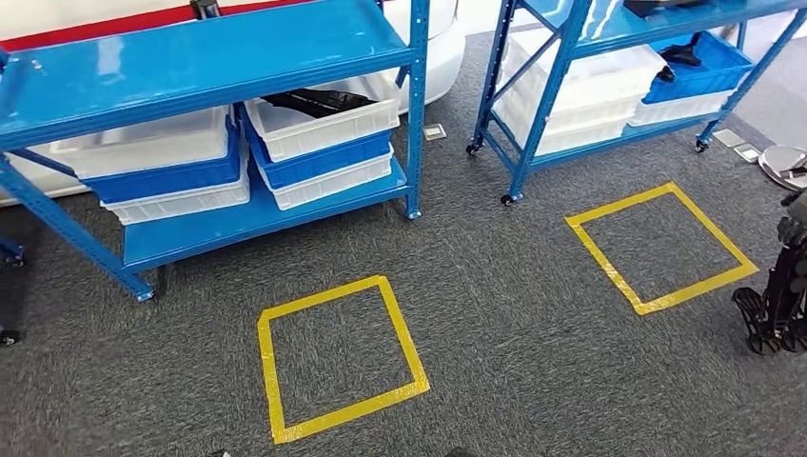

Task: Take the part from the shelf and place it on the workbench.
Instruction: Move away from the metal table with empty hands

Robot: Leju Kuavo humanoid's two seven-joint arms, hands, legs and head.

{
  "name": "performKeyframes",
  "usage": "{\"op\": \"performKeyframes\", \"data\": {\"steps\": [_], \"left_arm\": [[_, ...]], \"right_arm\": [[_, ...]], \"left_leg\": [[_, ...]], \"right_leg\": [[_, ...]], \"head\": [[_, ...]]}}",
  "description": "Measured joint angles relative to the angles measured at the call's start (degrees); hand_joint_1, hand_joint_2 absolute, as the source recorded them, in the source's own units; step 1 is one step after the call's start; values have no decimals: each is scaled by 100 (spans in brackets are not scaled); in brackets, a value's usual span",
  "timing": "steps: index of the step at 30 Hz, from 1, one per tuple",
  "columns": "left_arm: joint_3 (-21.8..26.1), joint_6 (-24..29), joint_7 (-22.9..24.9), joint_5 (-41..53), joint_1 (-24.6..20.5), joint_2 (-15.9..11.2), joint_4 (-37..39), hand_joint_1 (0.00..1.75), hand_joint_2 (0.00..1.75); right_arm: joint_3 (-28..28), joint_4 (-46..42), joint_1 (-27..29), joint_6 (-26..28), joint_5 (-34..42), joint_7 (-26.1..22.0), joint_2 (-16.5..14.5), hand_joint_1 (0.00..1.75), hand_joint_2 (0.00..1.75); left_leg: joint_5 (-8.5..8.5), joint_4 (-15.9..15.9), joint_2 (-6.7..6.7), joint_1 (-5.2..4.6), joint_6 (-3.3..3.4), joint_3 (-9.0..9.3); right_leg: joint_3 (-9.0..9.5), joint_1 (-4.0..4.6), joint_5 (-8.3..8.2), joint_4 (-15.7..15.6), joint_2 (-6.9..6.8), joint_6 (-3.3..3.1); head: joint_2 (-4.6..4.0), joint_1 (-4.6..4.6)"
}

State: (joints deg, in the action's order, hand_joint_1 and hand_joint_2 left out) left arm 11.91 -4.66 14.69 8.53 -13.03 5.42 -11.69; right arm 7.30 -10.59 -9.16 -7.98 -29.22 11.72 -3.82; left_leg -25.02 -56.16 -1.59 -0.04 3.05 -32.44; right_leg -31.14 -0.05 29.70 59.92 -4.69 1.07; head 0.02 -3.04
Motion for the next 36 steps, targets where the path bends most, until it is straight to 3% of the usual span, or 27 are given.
{"op": "performKeyframes", "data": {"steps": [2,4,5,6,8,10,12,13,15,17,19,20,21,23,25,27,30,34,35,36], "left_arm": [[1,0,-6,-6,-9,19,1,0,0],[1,-2,-7,-7,8,36,2,0,0],[1,-2,-7,-7,22,38,2,0,0],[2,-3,-7,-10,33,38,2,0,0],[4,-9,-26,-29,35,39,2,0,0],[14,-22,-90,-57,34,40,2,0,0],[45,-41,-229,-114,47,37,2,0,0],[67,-56,-321,-155,56,32,2,0,0],[116,-86,-513,-224,57,31,2,0,0],[158,-116,-654,-269,38,42,2,0,0],[188,-146,-739,-310,35,51,2,0,0],[203,-159,-779,-328,42,55,2,0,0],[217,-168,-823,-339,48,57,2,0,0],[246,-168,-912,-350,38,52,-1,0,0],[273,-135,-977,-351,9,46,-8,0,0],[295,-98,-1021,-357,-4,46,-13,0,0],[320,-75,-1061,-373,-1,65,-16,0,0],[325,-48,-1088,-370,2,92,-16,0,0],[325,-33,-1089,-368,11,98,-16,0,0],[326,-15,-1091,-366,17,102,-15,0,0]], "right_arm": [[0,1,26,0,0,-6,13,0,0],[0,3,62,0,0,-7,27,0,0],[0,3,74,0,0,-7,32,0,0],[0,3,83,1,0,-7,37,0,0],[1,4,85,5,0,-7,45,0,0],[6,5,83,12,2,-9,48,0,0],[24,5,75,23,5,-22,43,0,0],[37,5,73,38,10,-39,38,0,0],[75,5,79,80,26,-81,27,0,0],[117,5,93,113,40,-103,23,0,0],[144,5,116,126,42,-101,32,0,0],[150,5,122,129,42,-93,38,0,0],[157,5,121,131,42,-86,43,0,0],[182,5,107,131,42,-75,35,0,0],[213,5,90,134,39,-74,25,0,0],[232,5,78,137,23,-71,16,0,0],[239,2,70,136,-8,-67,9,0,0],[246,1,83,139,-15,-73,31,0,0],[248,1,92,137,-15,-69,38,0,0],[249,1,99,136,-16,-64,42,0,0]], "left_leg": [[34,26,173,30,25,2],[38,20,369,31,24,-10],[39,14,465,35,19,-10],[37,3,559,42,8,-9],[17,-43,730,52,-39,-15],[-8,-91,852,44,-113,-44],[-5,-102,939,51,-182,-80],[-10,-114,918,59,-209,-94],[-157,-338,631,49,-255,-197],[-522,-1023,269,44,-294,-525],[-783,-1723,176,60,-307,-878],[-754,-1800,173,62,-297,-921],[-620,-1643,172,61,-273,-844],[-251,-837,135,30,-169,-424],[-89,-246,69,-27,-73,-122],[-97,-155,58,-70,-37,-93],[-21,-18,109,-17,22,-12],[-6,37,185,14,54,35],[-17,33,209,16,46,42],[-35,27,234,22,33,55]], "right_leg": [[-346,-27,326,734,350,-23],[-665,-48,522,1356,442,4],[-685,-62,472,1354,452,52],[-596,-80,330,1120,470,115],[-236,-130,-40,284,640,227],[-17,-148,-214,-201,771,202],[10,-126,-229,-234,710,103],[16,-125,-236,-232,668,69],[22,-135,-244,-244,584,-3],[19,-109,-235,-245,488,-63],[14,-74,-226,-244,392,-85],[15,-59,-223,-244,359,-89],[20,-45,-221,-244,337,-91],[39,-20,-216,-246,312,-95],[42,0,-209,-251,290,-85],[41,-3,-205,-267,263,-52],[-36,6,-98,-91,303,-3],[-737,-39,381,1243,438,19],[-840,-59,378,1376,442,63],[-828,-78,281,1274,443,125]], "head": [[0,-14],[0,-21],[0,-21],[0,-20],[0,-21],[0,-20],[0,-17],[0,-17],[0,8],[0,39],[0,44],[0,44],[0,44],[0,43],[0,42],[0,43],[0,39],[0,28],[0,28],[0,27]]}}
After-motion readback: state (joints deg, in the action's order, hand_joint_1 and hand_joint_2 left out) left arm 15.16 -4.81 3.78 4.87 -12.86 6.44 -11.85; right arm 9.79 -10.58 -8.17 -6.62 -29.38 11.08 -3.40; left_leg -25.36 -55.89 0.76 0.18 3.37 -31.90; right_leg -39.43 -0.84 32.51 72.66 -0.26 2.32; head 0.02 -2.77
